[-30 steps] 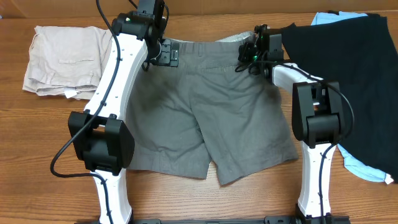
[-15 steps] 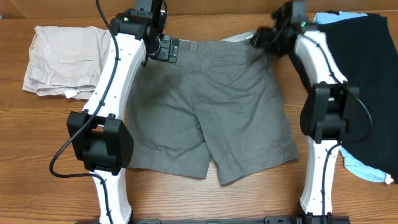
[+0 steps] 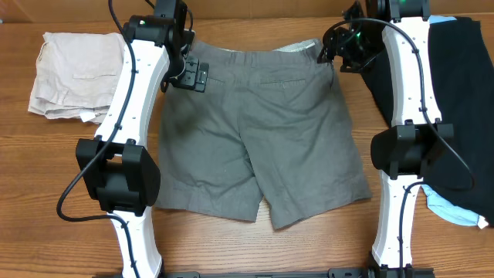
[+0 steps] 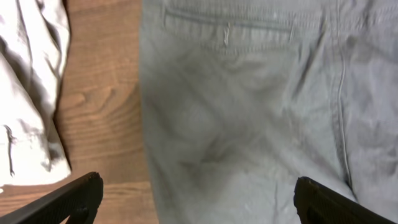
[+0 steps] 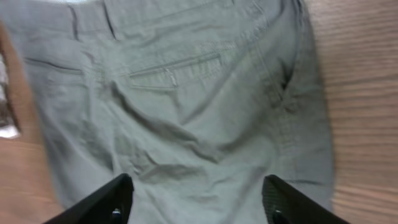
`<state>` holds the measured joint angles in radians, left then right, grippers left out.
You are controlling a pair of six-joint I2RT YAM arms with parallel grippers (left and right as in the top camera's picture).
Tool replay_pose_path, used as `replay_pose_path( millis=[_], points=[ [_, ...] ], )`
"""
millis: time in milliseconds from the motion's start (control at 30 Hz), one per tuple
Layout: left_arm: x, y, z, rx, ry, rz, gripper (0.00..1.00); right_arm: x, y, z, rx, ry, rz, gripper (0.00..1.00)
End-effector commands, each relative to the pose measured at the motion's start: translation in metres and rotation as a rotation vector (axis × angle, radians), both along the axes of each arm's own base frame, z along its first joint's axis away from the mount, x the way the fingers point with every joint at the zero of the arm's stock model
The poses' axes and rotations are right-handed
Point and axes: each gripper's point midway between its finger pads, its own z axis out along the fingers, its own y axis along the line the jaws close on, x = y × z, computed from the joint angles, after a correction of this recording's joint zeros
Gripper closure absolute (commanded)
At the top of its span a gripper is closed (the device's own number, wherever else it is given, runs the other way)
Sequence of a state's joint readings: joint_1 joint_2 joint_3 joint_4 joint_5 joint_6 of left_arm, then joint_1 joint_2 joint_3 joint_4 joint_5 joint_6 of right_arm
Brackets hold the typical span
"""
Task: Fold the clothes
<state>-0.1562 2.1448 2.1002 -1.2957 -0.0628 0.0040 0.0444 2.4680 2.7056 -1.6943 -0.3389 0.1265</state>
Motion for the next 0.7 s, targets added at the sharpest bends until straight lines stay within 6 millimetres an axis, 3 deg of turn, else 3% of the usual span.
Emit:
replay_pose_path(
  millis=[0,333,667],
  points=[
    [-0.005,-0.002,0.008,-0.008,-0.004,-0.022,0.00,0.000,-0.004,-0.002,-0.084,-0.010,0.003,0.31],
    [-0.003,-0.008,0.009,-0.041,-0.010,-0.022,0.00,-0.018,-0.028,-0.067,-0.250,0.155,-0.022,0.26],
    [0.003,-0.008,0.010,-0.043,-0.036,-0.022,0.00,-0.019,-0.030,-0.128,-0.263,0.192,-0.018,0.28]
  ],
)
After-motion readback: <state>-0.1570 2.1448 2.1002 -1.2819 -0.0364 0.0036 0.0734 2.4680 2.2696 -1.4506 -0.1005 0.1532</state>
